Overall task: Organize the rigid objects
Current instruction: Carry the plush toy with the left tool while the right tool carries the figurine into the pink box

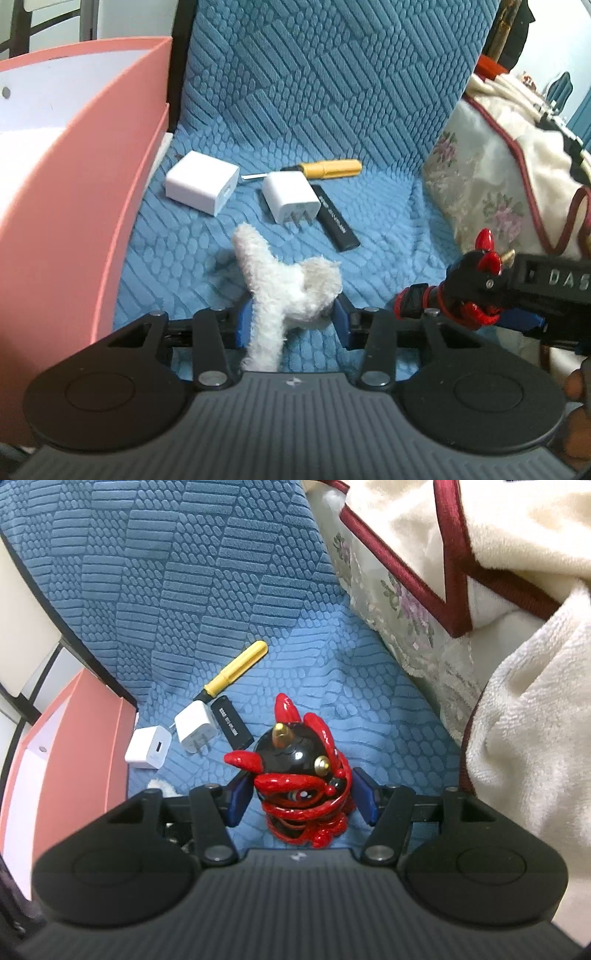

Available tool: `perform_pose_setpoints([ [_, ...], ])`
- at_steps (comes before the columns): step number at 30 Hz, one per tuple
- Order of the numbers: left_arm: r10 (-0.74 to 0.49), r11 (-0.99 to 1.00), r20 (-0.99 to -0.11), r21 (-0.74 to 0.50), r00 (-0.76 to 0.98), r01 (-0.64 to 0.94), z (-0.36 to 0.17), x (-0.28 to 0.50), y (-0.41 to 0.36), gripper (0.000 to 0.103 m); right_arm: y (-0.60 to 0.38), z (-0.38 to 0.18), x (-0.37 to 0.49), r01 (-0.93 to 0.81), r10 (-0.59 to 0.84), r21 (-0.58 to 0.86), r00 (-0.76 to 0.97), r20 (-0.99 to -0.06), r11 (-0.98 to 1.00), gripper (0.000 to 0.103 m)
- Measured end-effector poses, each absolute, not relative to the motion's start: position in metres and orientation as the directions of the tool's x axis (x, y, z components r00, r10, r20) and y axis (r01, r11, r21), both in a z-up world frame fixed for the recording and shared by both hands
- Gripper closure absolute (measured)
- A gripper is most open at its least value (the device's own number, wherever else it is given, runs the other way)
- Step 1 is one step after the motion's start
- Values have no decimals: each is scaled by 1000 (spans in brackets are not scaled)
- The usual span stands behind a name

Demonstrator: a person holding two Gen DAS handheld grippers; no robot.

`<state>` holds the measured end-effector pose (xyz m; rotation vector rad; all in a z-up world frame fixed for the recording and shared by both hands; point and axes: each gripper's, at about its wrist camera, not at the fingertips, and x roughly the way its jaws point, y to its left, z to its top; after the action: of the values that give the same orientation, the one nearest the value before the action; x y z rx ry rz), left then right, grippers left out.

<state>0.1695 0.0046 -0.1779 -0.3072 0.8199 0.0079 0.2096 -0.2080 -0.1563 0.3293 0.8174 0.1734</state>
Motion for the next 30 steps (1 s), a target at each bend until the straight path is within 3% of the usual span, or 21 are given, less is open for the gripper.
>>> perform_pose_setpoints([
  [12, -164, 953, -667, -296, 727, -58, -118, 128, 12, 54, -211, -122, 170, -147, 279, 254, 721, -635, 956, 42],
  [30, -218, 943, -614, -333, 759, 1, -43, 59, 4, 54, -221, -65, 95, -229, 324, 233, 755, -571, 945, 42],
])
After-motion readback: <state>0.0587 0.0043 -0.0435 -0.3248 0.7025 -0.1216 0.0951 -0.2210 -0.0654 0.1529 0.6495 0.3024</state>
